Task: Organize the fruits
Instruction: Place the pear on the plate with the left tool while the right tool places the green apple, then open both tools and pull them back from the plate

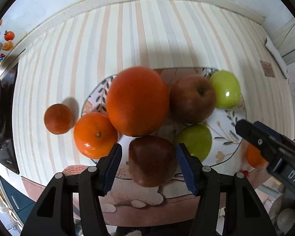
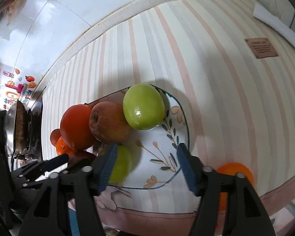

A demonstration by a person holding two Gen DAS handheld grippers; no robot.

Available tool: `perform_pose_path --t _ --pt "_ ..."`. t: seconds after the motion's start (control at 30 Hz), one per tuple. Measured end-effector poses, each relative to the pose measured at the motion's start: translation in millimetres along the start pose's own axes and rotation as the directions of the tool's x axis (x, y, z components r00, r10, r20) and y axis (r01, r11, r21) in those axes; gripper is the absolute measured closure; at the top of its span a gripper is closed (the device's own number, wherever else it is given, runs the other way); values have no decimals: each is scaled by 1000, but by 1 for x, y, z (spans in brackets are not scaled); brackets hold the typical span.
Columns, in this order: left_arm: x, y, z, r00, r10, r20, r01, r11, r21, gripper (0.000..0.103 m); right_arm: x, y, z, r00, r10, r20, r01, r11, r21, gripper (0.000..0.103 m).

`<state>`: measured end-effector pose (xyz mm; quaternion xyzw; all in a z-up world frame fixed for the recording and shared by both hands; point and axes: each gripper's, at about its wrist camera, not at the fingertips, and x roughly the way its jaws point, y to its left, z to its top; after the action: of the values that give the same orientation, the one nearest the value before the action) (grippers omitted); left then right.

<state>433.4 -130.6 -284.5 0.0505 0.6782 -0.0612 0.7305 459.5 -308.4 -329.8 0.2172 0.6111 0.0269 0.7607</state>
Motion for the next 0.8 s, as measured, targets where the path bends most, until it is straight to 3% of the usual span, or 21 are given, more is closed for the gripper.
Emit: perform_pose_path --t 0.3,0.47,0.8 --pt "-39 35 -22 997 -30 66 35 997 -74 42 -42 28 -23 994 -101 46 105 987 -120 14" --pt "-58 37 -37 995 -23 98 31 996 -82 16 -64 42 -39 989 -127 70 137 978 -160 9" --pt "-106 36 -70 984 -7 180 21 997 -73 14 -115 65 -61 982 -118 145 146 969 -200 8"
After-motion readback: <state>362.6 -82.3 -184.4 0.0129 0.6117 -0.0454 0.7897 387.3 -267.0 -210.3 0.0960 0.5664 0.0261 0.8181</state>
